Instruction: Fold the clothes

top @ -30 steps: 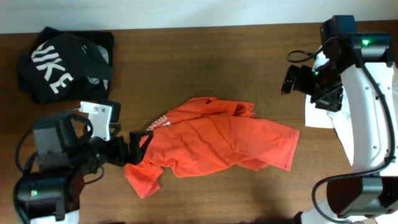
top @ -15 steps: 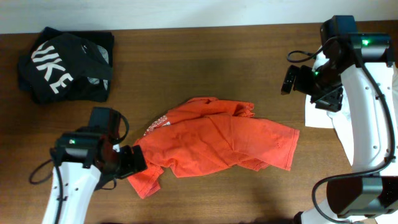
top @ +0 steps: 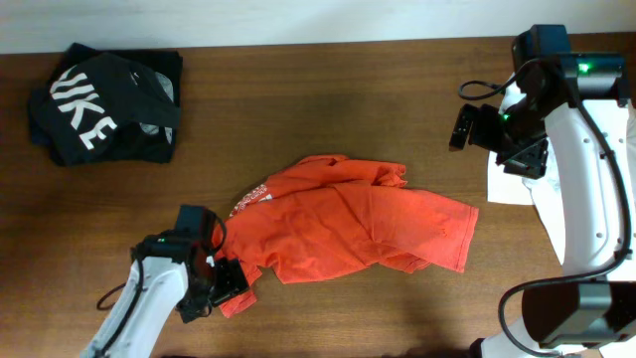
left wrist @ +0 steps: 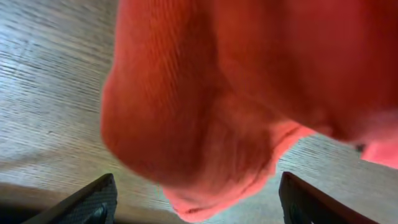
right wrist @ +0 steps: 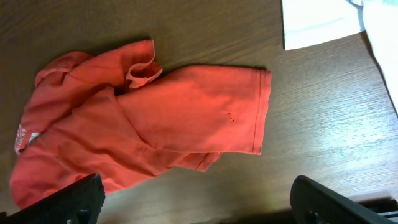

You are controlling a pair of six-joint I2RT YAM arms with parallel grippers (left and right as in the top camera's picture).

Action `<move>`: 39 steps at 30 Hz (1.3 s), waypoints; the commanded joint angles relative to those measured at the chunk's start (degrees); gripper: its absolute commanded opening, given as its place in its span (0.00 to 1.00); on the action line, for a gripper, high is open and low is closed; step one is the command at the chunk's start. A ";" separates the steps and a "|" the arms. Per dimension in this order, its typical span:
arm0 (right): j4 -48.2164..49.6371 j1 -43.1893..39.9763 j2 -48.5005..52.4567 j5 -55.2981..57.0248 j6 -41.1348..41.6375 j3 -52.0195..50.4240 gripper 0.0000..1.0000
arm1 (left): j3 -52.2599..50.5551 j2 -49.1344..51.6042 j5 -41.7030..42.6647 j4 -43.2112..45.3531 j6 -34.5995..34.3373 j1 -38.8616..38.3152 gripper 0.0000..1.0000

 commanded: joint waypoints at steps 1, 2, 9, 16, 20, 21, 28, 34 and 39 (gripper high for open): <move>0.02 0.24 0.15 -0.07 0.50 0.13 0.99 | -0.48 3.21 -0.87 0.31 -0.52 -0.28 0.73; 0.02 0.24 0.15 -0.07 0.50 0.13 0.99 | -0.48 3.26 -0.87 0.31 -0.52 -0.28 0.62; 0.02 0.24 0.15 -0.07 0.50 0.13 0.99 | -0.46 3.21 -0.87 0.37 -0.55 -0.28 0.01; -1.29 0.26 0.15 -0.79 0.44 0.07 0.99 | -0.46 3.21 -0.85 0.66 -0.57 -0.28 0.01; -0.13 0.87 0.15 -0.76 -4.28 -3.87 0.99 | -0.46 3.21 -0.85 0.79 -0.57 -0.28 0.01; 3.28 2.01 0.15 -0.81 -5.60 -7.61 0.99 | -0.48 3.21 -0.85 0.79 -0.57 -0.28 0.01; 36.70 12.87 0.20 -5.88 -11.15 -30.67 0.78 | -0.46 3.21 -0.83 0.81 -0.57 -0.28 0.01; 44.02 13.38 8.02 -5.90 -8.52 -31.98 0.73 | -0.48 3.21 -0.81 0.79 -0.57 -0.28 0.01; 47.28 13.35 12.74 -5.86 -8.11 -31.98 0.47 | -0.46 3.21 -0.70 0.81 -0.57 -0.28 0.01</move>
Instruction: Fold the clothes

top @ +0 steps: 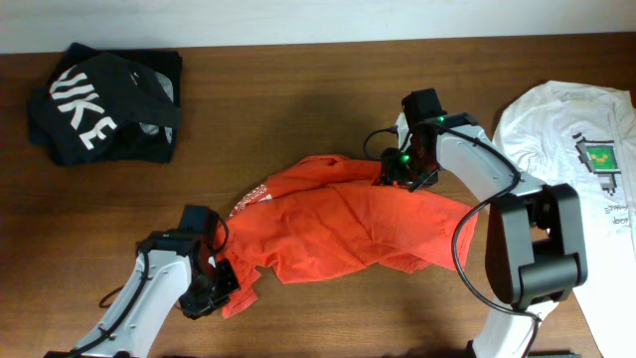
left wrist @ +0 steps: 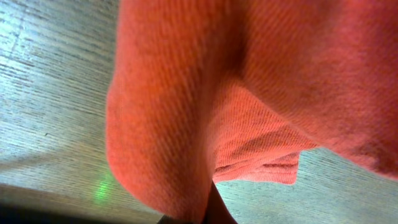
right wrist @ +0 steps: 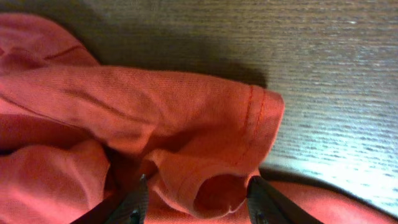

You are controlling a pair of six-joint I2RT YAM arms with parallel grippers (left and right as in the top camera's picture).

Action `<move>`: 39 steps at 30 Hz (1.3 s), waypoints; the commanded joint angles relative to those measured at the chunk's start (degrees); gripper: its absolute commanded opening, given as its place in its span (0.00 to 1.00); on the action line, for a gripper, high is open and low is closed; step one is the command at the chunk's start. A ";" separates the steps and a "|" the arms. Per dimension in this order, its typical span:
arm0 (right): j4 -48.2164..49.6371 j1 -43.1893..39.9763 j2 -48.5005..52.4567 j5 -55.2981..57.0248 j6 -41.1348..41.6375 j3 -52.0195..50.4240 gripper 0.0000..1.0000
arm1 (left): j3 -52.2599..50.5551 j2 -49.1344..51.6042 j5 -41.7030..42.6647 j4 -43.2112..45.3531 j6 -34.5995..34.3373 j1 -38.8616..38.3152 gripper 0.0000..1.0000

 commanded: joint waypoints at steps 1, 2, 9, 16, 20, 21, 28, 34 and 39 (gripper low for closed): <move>0.98 0.28 0.42 -0.42 0.59 -0.11 0.41 | -0.04 0.04 -0.22 0.02 0.09 -0.24 0.01; 1.18 0.28 0.42 0.09 0.63 -0.11 0.30 | -0.04 0.04 -0.22 0.09 0.09 -0.24 0.01; -1.51 -0.22 0.42 4.37 0.13 20.44 0.04 | -0.04 0.04 -0.20 0.11 0.09 -0.24 0.01; -10.34 -3.15 1.75 7.17 0.57 51.41 0.99 | -0.04 0.04 -0.20 0.17 0.07 -0.24 0.01; -28.26 -3.15 1.53 9.46 2.73 51.43 0.99 | -0.07 0.04 -0.17 0.17 0.07 -0.24 0.01; -31.06 -3.15 0.90 9.46 5.35 51.43 0.99 | -0.07 0.04 -0.20 0.17 0.07 -0.24 0.01; -51.25 -2.56 -17.22 8.35 9.86 50.21 0.99 | -0.07 0.04 -0.20 0.17 0.07 -0.24 0.01; -49.27 4.92 -29.94 11.74 19.54 19.52 0.99 | -0.07 0.04 -0.20 0.33 0.09 -0.24 0.01; -26.93 10.10 -31.17 4.20 22.71 -16.02 0.86 | -0.07 0.04 -0.22 0.31 0.13 -0.24 0.01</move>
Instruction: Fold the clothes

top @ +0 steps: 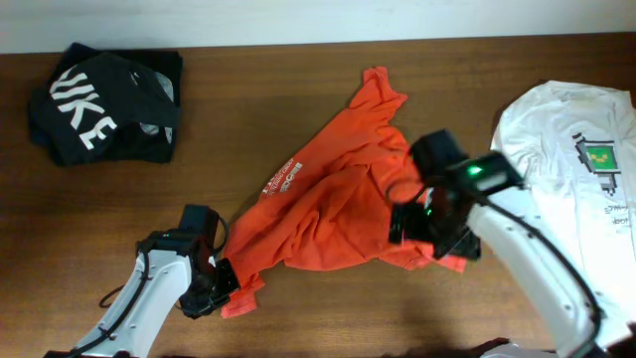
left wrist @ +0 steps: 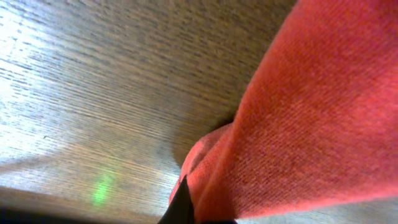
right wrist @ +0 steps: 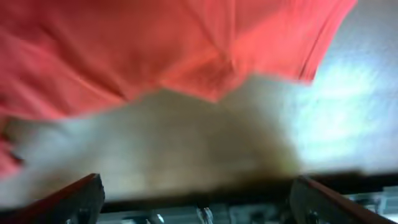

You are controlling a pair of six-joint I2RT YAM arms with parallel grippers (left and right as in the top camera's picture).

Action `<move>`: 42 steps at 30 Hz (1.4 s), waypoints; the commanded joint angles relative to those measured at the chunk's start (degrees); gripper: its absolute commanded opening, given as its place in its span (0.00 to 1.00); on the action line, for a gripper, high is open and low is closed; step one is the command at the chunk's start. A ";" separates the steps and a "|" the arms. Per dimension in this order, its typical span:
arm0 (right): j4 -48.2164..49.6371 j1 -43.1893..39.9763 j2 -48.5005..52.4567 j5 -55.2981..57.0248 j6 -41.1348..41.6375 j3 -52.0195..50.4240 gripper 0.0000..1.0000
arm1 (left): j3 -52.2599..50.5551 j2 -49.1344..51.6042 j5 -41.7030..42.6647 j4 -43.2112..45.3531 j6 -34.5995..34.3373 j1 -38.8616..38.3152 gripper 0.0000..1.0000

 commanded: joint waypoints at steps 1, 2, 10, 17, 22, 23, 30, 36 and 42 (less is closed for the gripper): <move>8.02 0.76 -0.92 -2.51 1.70 -10.88 0.79 | -0.09 0.04 -0.26 -0.04 0.13 -0.24 0.01; 9.84 0.79 -0.92 -2.62 2.36 -13.62 0.69 | -0.09 0.04 -0.26 -0.04 0.13 -0.24 0.01; 28.44 0.79 1.53 -2.64 5.09 -25.53 0.55 | -0.09 0.04 -0.24 -0.02 0.13 -0.24 0.01; 31.89 0.76 7.19 -1.03 5.07 -25.51 0.24 | -0.09 0.04 -0.24 -0.17 0.13 -0.24 0.02; 30.77 -5.95 6.84 -1.27 4.55 -23.39 0.04 | 0.13 0.02 2.47 -0.42 0.79 -0.24 0.01; 27.93 -8.09 6.36 -1.38 2.75 -20.72 0.04 | 1.14 -0.04 5.27 -0.63 3.26 -0.24 0.01; -6.93 -13.11 3.56 -1.11 -8.13 27.56 0.04 | 36.17 -15.76 3.67 -15.47 5.97 -0.28 0.01; -15.15 -13.09 4.81 5.40 -9.60 44.70 0.04 | 47.04 -19.98 -1.18 -20.17 5.92 -0.28 0.01; -14.78 -13.05 20.92 5.31 -11.78 44.70 0.08 | 46.80 -7.06 -6.93 -24.48 5.73 -0.28 0.01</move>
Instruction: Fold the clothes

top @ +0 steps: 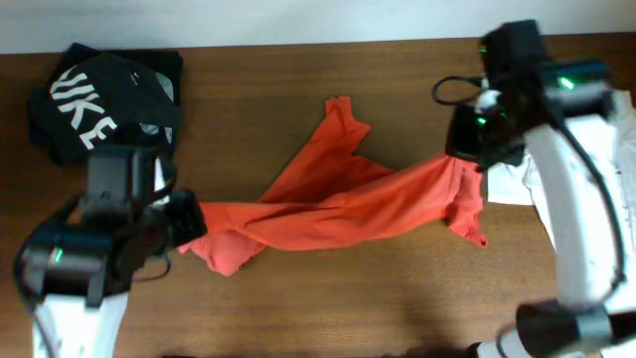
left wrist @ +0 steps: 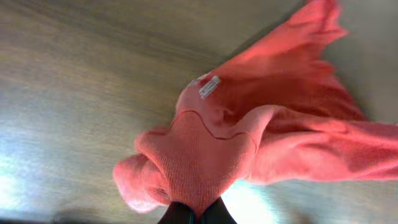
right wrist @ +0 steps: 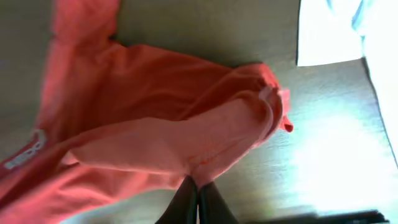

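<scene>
An orange T-shirt (top: 328,204) hangs stretched in a twisted band between both grippers above the brown table (top: 298,298). My left gripper (left wrist: 194,214) is shut on its left end, where the cloth bunches (top: 224,249). My right gripper (right wrist: 198,198) is shut on the right end near a sleeve (top: 467,204). One part of the shirt (top: 338,124) trails toward the far side. The left wrist view shows the shirt's white neck label (left wrist: 209,86). The right wrist view shows the orange cloth (right wrist: 155,124) spread below the jaws.
A folded black garment with white letters (top: 104,104) lies at the table's far left corner. A white T-shirt with a green print (top: 621,129) lies at the far right, partly under my right arm; its edge (right wrist: 329,31) shows in the right wrist view.
The shirt was heaped on the table with my left gripper low at its front-left corner. Now both grippers hold it raised and stretched between them, left arm farther back, right arm at the far right.
The orange shirt lay crumpled mid-table, left gripper open at its front-left corner, right arm off at the far right. Then the left was shut on the corner and the right was at the upper sleeve. The shirt was then pulled askew, and now hangs stretched between both.
</scene>
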You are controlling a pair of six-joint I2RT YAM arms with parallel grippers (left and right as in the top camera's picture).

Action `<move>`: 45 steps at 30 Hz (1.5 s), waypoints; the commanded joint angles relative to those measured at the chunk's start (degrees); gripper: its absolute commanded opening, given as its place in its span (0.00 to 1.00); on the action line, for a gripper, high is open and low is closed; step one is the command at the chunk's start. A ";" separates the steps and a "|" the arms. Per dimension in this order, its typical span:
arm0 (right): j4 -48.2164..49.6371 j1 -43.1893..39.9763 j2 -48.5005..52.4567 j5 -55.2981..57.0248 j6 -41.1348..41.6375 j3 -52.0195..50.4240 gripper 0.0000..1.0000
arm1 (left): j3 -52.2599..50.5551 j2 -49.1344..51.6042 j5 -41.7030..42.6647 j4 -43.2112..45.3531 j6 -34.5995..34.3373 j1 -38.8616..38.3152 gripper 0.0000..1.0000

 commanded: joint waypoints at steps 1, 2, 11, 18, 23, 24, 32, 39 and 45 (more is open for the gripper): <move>-0.83 -0.22 8.79 1.09 -1.92 0.20 0.11 | 0.09 9.35 -2.97 -1.01 0.72 -0.07 0.01; -0.81 -0.22 12.26 1.07 -2.36 0.20 0.20 | 0.04 12.72 -2.99 -1.01 0.72 -0.07 0.01; -3.78 -0.17 16.57 1.79 -5.73 -3.98 0.48 | 0.00 28.85 -4.22 2.12 0.72 -0.07 0.01; 14.32 -0.59 16.92 2.54 -6.60 -21.77 0.98 | 0.00 28.85 -4.24 1.73 0.74 -0.07 0.01; 24.00 -2.12 17.11 1.05 -7.04 -29.03 0.55 | 0.00 28.85 -4.22 1.75 0.74 -0.07 0.01; 24.55 -2.10 17.11 0.92 -7.04 -29.03 0.45 | 0.00 28.85 -4.22 1.75 0.76 -0.07 0.01; 31.30 -2.12 17.11 -5.22 -6.97 -25.66 0.04 | 0.00 28.87 -4.24 1.81 0.74 -0.07 0.01; 45.38 -2.43 17.22 -4.02 -6.36 -22.36 0.47 | 0.00 29.29 -4.24 3.08 0.74 -0.07 0.01; 18.56 -11.13 17.14 -6.97 -7.28 -15.23 0.68 | 0.00 29.29 -4.20 3.37 0.72 -0.07 0.01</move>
